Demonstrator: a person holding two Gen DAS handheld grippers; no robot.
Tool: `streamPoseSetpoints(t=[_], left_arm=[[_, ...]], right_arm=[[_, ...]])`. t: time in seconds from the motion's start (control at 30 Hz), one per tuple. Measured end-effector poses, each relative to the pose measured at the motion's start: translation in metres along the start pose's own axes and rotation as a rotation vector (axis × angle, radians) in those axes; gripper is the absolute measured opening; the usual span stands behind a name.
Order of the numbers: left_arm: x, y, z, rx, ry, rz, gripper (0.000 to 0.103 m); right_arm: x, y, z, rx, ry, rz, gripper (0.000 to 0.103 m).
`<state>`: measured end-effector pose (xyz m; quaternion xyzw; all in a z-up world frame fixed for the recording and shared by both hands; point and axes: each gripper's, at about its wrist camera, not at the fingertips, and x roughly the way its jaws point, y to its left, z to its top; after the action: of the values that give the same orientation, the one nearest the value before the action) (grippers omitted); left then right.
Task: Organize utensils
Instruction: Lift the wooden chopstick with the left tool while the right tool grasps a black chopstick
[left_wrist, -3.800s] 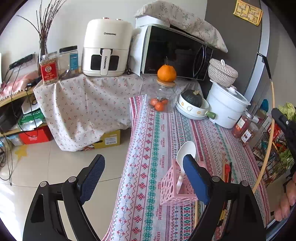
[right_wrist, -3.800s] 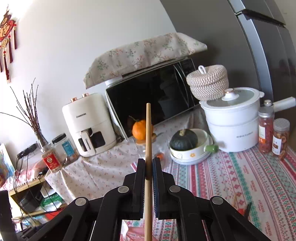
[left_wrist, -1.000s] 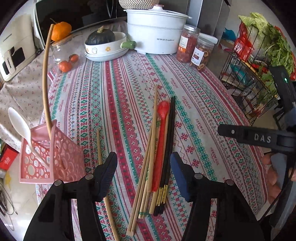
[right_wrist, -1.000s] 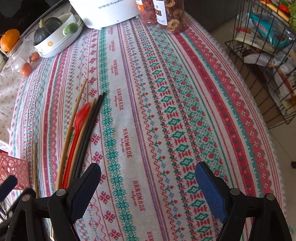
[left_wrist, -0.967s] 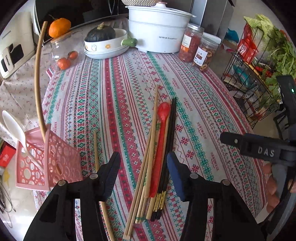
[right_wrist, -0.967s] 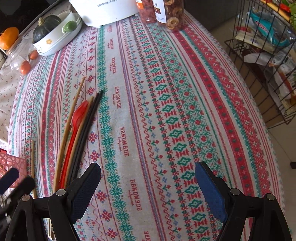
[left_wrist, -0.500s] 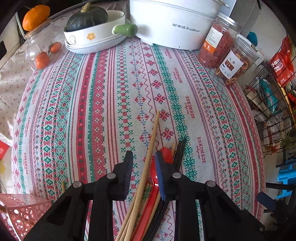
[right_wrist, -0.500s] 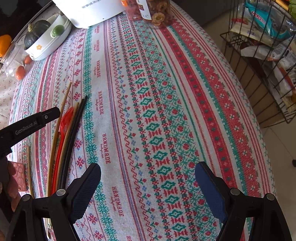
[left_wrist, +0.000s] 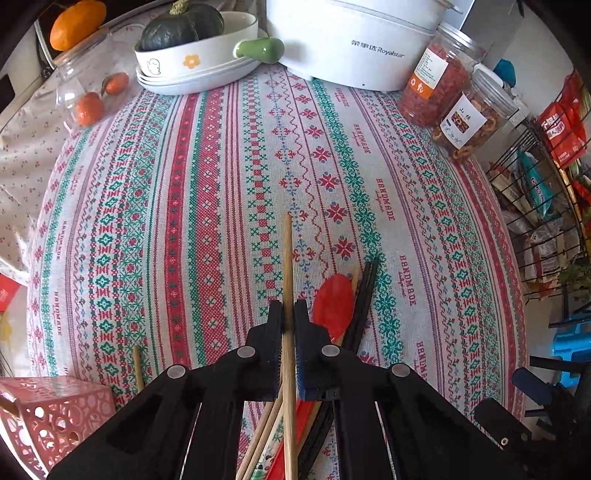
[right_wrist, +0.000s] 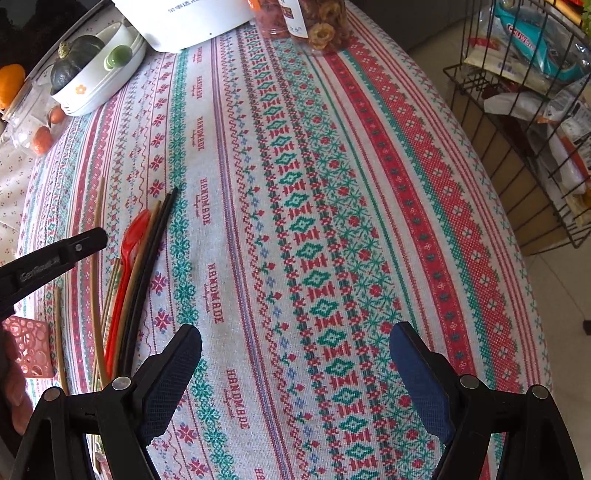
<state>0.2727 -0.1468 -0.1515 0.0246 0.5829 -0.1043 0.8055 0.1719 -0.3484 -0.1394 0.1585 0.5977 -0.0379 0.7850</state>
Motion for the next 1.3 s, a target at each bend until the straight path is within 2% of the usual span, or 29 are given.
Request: streamPoseSetpoints(t=[0.17,0.47,0.6,0.63,0.67,0.73,0.8,0.83,0.9,0.97,1.1,1.2,1.3], left_arm=[[-0.049,0.009,-0.029,0.059,-0.078,-0.024,0.006],[-0.124,0.049,-0.098,0.066,-0.238,-0.136,0.006],[-0.132,0.063,-0.115,0.032,-0.230,-0.195,0.006],[-0.135,0.065,-0.118,0.040,-0.242,-0.202,0.006],[-0.136,0.065,-0.120,0.051,-0.251,-0.193,0.006],[-0.139,0.067,-0.126,0.075,-0.260,-0.182,0.006],[-0.138,0.072,-0.131,0.087,-0.247,-0.190,0.006],[-0.139,0.075,-0.132,0.083,-0.245,-0.195,0.006],[-0.140,0.084,-0.134,0.069,-0.239,-0.205,0.006],[-0.142,0.091,-0.134,0.059,-0.241,-0.214,0.006],[-0.145,0.100,-0.134,0.052,-0.248,-0.224,0.006],[-0.146,0.103,-0.134,0.050,-0.247,-0.233,0.006],[-0.147,0.106,-0.136,0.045,-0.244,-0.246,0.006]], right_arm=[[-0.001,0.011,-0.006,-0.041,0.001,-0.003,0.087],[0.009,0.035,-0.011,-0.085,0.015,-0.019,0.087],[0.021,0.050,-0.008,-0.106,0.026,0.004,0.086],[0.023,0.053,-0.006,-0.111,0.025,0.022,0.084],[0.025,0.055,-0.003,-0.112,0.023,0.041,0.077],[0.030,0.060,0.002,-0.100,0.016,0.075,0.063],[0.037,0.064,0.006,-0.075,0.011,0.108,0.043],[0.042,0.066,0.007,-0.064,0.020,0.121,0.040],[0.054,0.074,0.010,-0.050,0.040,0.148,0.026],[0.062,0.082,0.011,-0.049,0.042,0.157,0.020],[0.063,0.101,0.013,-0.095,0.025,0.123,0.016],[0.063,0.112,0.014,-0.123,0.035,0.054,0.012],[0.064,0.115,0.012,-0.147,0.091,-0.026,0.007]])
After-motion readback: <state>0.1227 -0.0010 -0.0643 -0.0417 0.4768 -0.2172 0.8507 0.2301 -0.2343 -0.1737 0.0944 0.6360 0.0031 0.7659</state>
